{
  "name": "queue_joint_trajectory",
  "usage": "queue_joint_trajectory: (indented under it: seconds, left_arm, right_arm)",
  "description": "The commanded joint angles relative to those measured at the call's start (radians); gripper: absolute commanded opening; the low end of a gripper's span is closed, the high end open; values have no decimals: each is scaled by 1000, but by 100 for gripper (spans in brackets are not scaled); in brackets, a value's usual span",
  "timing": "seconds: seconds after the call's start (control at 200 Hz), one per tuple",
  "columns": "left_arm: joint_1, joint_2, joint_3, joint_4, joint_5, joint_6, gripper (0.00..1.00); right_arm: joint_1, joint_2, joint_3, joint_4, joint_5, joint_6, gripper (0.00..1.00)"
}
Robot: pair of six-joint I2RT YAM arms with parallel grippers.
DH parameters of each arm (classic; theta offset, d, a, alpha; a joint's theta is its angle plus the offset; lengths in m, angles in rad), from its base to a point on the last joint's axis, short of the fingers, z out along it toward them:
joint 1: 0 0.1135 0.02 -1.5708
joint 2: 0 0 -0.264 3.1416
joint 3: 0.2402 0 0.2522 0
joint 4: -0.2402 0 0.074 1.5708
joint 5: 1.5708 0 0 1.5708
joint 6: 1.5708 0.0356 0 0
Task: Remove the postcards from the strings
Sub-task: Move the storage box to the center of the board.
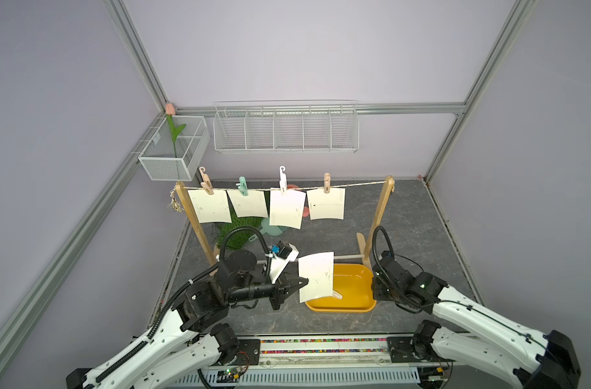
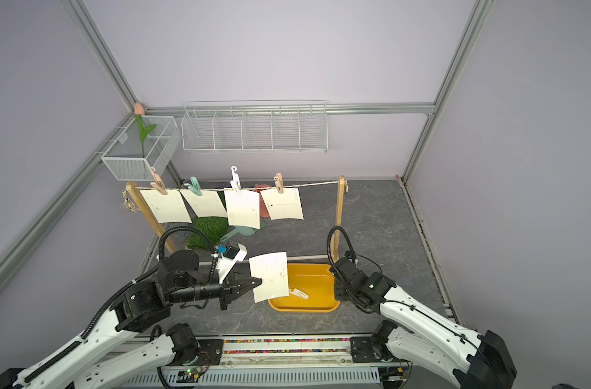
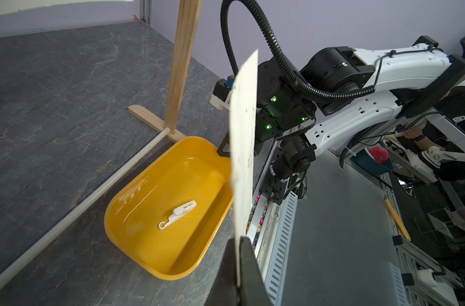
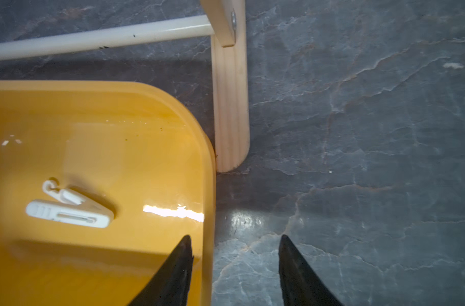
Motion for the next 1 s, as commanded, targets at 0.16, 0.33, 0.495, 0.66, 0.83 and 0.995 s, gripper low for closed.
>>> queue_joint_trajectory:
  seconds: [0.16,0.33,0.495,0.66,0.83,0.995]
  left_arm:
    - [-5,-7,-28,39,-2,-15,0]
    - [-5,-6,-25,39,-8,-12,0]
    - [-5,-16,-26,36,-14,-5,0]
    - [-5,-37,-28,24,-15,-3,0]
    - [-5,-93,-33,-2,-38,-1,0]
    - [-5,-156,-35,-24,-69,-5,0]
  right_arm:
    - [-4,102,-18,158,-42,-5,47]
    - [12,185,-2,220,-68,-2,26]
    - [63,271,47,228,-29,28,16]
    - [128,364,109,257,11,117,7]
    - [219,497,232,278,83,198,7]
    - [294,665,400,292,99,217,7]
